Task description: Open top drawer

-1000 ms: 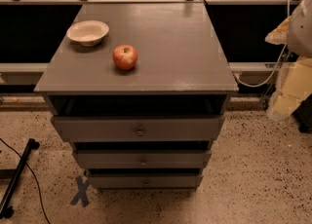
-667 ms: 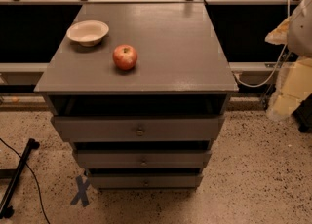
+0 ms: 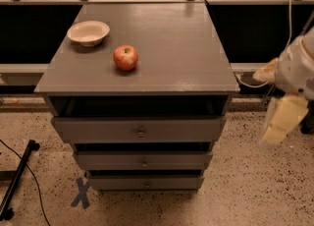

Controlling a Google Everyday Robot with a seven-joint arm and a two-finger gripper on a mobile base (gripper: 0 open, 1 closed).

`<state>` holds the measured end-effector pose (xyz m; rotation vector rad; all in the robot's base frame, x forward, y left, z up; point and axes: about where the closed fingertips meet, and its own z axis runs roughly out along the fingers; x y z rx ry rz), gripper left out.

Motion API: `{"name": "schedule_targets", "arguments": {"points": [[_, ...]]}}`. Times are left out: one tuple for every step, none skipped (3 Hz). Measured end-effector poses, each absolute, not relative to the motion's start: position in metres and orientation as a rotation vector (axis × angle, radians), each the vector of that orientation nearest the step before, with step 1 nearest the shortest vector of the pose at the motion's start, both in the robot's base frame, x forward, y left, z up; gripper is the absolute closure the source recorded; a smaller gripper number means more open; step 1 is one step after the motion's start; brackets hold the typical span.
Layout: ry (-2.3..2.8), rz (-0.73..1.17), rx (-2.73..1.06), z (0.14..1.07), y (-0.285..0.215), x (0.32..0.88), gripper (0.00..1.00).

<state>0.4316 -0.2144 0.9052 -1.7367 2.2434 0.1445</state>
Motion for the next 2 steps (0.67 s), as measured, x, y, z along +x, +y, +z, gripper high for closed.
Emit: {"name": "schedule_targets", "arguments": {"points": [[2.138,0.350,-1.646,0.846,-0.197,0.418,0.00],[2.033,0.369,-1.572,0.804,-0.162,0.414,0.00]]}}
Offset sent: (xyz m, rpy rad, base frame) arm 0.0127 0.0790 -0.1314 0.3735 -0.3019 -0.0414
